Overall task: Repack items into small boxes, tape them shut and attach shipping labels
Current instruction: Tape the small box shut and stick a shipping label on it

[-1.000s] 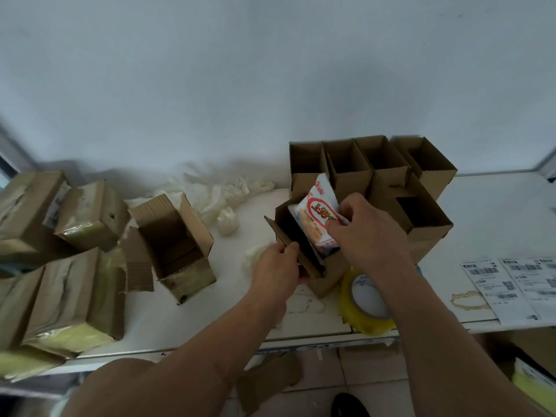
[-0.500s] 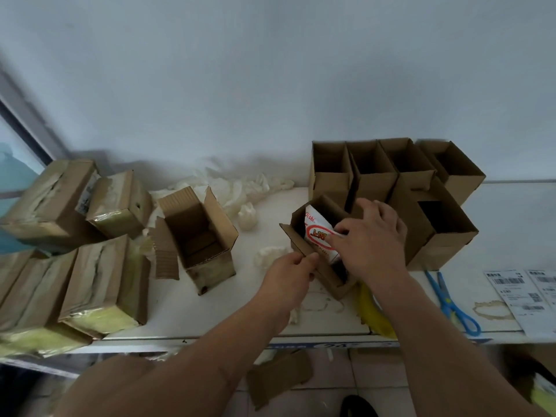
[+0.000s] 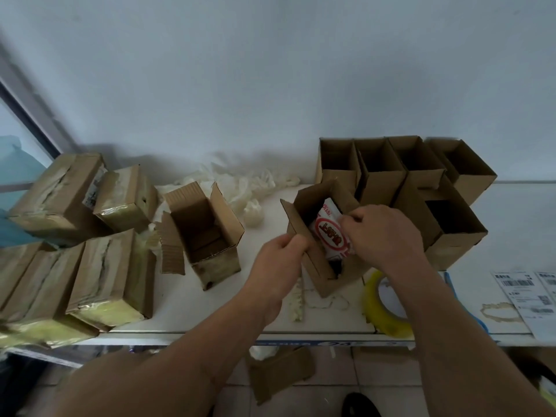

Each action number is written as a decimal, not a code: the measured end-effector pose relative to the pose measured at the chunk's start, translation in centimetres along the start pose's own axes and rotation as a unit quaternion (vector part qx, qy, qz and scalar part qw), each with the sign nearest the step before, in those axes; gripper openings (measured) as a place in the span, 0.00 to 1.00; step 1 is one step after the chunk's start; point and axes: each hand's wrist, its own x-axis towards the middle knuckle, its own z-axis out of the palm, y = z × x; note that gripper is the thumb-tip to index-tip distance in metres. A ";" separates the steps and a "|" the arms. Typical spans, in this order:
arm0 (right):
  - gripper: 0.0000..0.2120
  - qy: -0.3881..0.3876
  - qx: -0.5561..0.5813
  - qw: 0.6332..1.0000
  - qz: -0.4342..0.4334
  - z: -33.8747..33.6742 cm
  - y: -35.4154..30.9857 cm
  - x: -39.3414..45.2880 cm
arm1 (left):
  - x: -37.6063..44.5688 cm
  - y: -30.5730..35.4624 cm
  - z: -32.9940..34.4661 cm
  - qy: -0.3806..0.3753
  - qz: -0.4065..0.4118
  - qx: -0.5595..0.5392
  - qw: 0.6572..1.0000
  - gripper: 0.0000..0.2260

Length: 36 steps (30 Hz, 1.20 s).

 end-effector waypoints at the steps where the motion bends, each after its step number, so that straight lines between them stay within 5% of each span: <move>1: 0.19 -0.012 0.006 1.000 -0.008 -0.3 -0.4 -0.2 | -0.3 0.2 -0.5 0.004 0.003 0.001 1.000 0.11; 11: 0.21 -0.107 0.100 0.986 -0.074 1.4 -5.1 -1.9 | -2.5 -0.3 -5.9 0.078 -0.006 -0.022 0.997 0.11; 33: 0.21 -0.121 0.067 0.989 -0.056 3.8 -5.6 -3.3 | -3.0 -1.4 -9.1 -0.012 -0.035 0.067 0.997 0.08; 36: 0.20 -0.108 0.045 0.991 -0.071 4.5 -5.9 -3.1 | -2.8 -2.0 -9.3 -0.019 -0.051 0.030 0.998 0.21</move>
